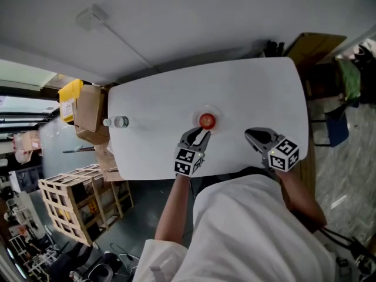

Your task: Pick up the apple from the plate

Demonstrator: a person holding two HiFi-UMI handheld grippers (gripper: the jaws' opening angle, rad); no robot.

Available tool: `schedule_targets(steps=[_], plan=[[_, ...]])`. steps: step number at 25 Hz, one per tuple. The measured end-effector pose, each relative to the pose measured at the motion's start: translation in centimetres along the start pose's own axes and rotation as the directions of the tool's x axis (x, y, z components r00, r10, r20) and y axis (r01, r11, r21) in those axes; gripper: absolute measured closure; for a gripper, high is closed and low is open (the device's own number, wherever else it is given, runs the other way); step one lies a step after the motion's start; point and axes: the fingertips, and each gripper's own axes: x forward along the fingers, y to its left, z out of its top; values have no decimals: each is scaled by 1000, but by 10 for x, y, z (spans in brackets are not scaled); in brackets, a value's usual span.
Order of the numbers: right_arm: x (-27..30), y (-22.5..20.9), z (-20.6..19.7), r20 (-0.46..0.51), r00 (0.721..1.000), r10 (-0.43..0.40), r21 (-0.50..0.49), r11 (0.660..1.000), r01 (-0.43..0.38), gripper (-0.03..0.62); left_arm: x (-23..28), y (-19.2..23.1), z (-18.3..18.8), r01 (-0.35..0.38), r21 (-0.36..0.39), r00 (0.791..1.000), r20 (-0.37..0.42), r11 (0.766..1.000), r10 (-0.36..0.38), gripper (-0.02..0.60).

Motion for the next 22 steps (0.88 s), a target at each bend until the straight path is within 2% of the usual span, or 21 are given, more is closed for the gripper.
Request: schedule_targets(steps=[10,14,18,22], plan=[[7,-22,-5,-42,999,31,32,999,-30,556,40,24,-31,-56,-8,992,-113,998,55,385],[6,-31,-11,-52,998,26,53,998,-23,556,55,33,-43,-79,-4,983,-164,997,77,341],[5,-37,-17,-61,998,28,68,997,-23,556,68,41,-57,-114,-16,972,-208,993,108,259],[1,-42,-20,-64,998,30,73,997,-25,556,80,43,-70,-143,-33,961,-246,989,131,232]])
